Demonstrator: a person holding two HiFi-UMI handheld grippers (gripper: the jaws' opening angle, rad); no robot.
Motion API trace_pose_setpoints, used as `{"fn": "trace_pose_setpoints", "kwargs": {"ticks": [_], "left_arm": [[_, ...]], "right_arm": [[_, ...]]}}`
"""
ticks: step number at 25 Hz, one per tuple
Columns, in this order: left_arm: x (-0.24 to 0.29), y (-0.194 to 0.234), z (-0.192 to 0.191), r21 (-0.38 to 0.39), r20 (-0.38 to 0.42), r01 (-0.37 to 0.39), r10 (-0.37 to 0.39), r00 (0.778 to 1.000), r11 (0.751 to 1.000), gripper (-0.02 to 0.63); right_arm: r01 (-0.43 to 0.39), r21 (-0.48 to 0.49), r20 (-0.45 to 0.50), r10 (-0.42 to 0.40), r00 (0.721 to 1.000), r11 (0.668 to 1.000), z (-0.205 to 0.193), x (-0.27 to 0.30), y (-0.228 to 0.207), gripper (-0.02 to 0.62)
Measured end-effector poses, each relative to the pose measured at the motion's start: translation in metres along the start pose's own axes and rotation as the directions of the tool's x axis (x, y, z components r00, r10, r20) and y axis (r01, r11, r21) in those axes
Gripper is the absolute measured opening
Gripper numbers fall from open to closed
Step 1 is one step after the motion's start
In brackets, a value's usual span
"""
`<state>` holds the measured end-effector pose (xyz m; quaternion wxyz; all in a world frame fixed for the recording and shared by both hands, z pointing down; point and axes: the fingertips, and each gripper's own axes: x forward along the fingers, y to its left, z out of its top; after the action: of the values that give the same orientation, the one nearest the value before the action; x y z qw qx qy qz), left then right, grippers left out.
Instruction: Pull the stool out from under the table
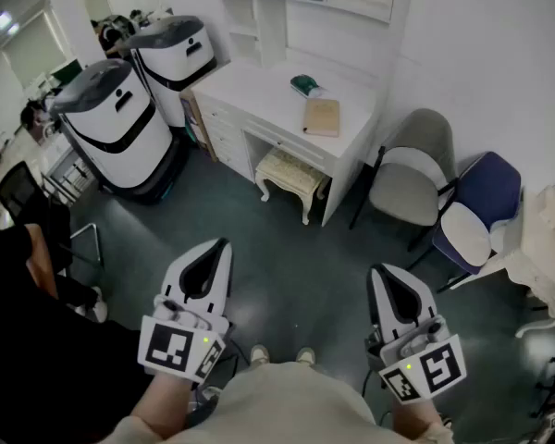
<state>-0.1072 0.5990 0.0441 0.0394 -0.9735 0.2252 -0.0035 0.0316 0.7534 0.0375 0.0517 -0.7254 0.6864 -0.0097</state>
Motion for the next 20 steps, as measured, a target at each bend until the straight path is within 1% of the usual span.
{"fn": "trace_pose_setpoints", "kwargs": {"ticks": [4,11,20], "left_arm": [[-0.002,-0.005,-0.003,-0.015,0.007,-0.013,0.013,1.0,1.0,0.021],[-0.004,-0.019,-0.003,-0.014,0.007,-0.035,0.035,0.999,0.999,0.021],[-0.006,-0.044,-0.008,-0.007,0.012,-0.073,0.073,0.997,0.997,0.021]], "right_arm": [[0.001,0.038,0.008,-0.001,1.0,0.999,-0.002,-0.007,-0.007,0.021],[-0.013,0.046,-0.009,0.013,1.0,0.999,-0.009,-0.019,-0.015,0.021],[-0.066,0.036,-0.024,0.067,0.997,0.997,-0.019,-0.032,-0.028,0.021]]}}
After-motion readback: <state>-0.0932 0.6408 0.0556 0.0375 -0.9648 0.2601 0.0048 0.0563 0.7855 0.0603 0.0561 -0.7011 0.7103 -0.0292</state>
